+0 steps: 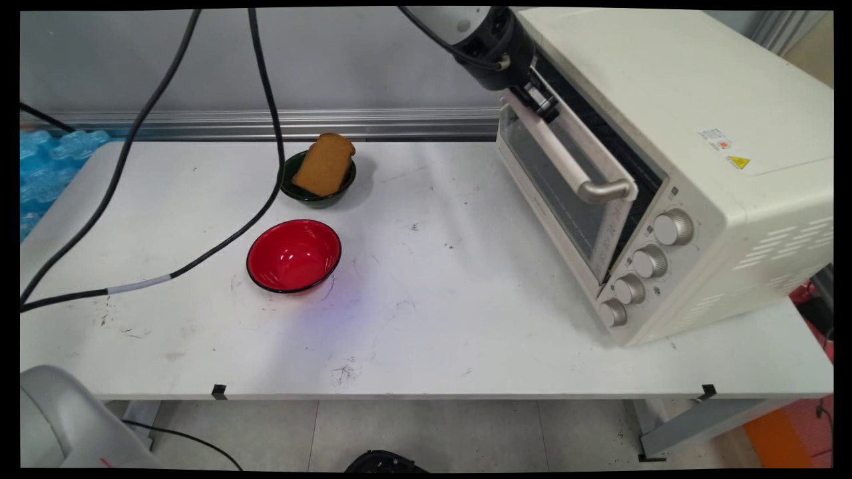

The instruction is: Open the oven

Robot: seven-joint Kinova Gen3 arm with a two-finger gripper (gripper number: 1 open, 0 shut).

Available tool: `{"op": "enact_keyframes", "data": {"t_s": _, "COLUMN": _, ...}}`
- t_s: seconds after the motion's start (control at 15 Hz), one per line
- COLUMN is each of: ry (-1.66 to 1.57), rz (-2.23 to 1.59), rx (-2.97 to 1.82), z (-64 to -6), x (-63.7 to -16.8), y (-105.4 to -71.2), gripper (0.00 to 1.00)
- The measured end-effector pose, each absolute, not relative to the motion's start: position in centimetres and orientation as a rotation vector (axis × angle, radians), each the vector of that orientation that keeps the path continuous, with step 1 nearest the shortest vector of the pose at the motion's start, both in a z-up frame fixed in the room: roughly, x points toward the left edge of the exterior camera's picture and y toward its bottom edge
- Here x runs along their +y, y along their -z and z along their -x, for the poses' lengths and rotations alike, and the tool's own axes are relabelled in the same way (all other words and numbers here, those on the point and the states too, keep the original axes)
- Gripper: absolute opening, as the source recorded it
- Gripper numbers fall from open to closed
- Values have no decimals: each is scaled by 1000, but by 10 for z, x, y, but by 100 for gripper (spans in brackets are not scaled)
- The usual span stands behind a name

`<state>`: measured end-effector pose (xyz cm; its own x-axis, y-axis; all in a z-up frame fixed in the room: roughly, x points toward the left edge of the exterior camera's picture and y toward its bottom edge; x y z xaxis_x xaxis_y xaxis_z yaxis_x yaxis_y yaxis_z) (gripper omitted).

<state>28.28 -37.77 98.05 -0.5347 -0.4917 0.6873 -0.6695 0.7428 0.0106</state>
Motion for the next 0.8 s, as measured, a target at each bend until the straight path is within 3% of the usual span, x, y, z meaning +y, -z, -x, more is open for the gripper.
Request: {"op": "enact_keyframes", "data": {"t_s": 0.8, "ry": -268, "rz": -882, "rx": -2379, "z": -302, "x": -354, "y": -965, "gripper": 0}}
